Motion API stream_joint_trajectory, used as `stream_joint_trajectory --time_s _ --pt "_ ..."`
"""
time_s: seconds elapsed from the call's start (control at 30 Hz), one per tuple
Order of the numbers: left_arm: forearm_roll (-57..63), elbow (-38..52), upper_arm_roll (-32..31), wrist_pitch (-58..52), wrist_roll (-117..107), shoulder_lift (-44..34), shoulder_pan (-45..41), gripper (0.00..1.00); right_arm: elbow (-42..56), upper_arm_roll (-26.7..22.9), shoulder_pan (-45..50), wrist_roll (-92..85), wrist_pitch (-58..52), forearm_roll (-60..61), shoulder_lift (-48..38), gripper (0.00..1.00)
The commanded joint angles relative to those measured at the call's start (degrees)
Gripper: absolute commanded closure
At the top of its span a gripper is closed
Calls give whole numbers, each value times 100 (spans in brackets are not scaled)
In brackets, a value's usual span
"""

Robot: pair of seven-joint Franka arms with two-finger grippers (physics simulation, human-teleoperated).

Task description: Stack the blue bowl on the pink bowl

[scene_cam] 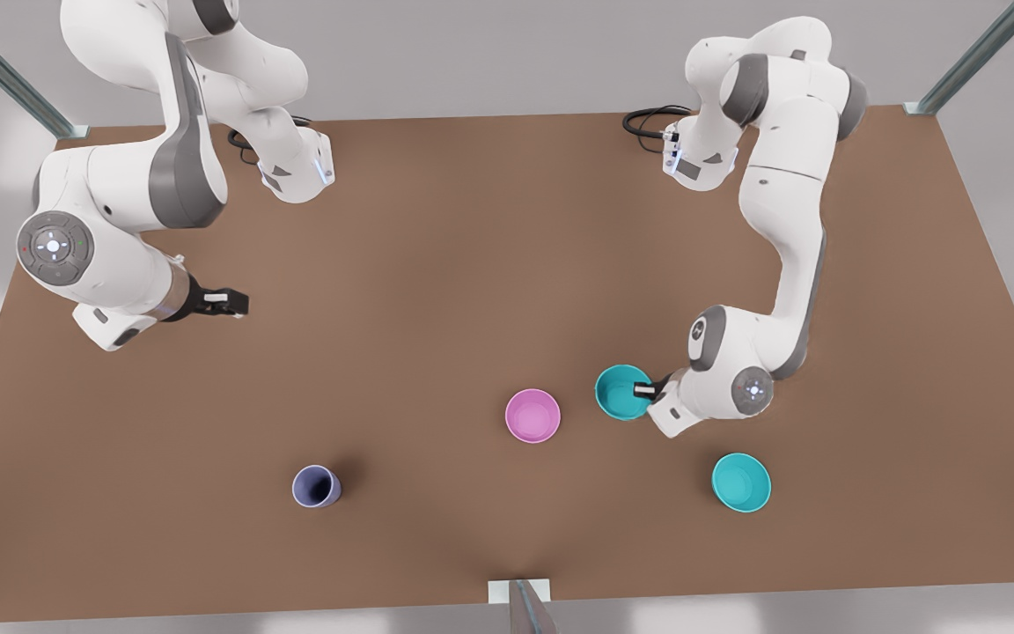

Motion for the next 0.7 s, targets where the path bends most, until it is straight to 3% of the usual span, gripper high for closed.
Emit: stream_joint_trajectory --time_s 0.0,0.2,0.67 --pt "-179 289 -84 -226 -4078 63 -536 79 3 4 2 -320 -51 -5 0 0" --pt "-275 1519 -66 -182 -5107 784 -1161 79 47 -4 2 -320 -95 -5 0 0" --pt "-232 1660 -66 248 -4958 1118 -897 79 91 5 20 -320 -95 -14 79 0"
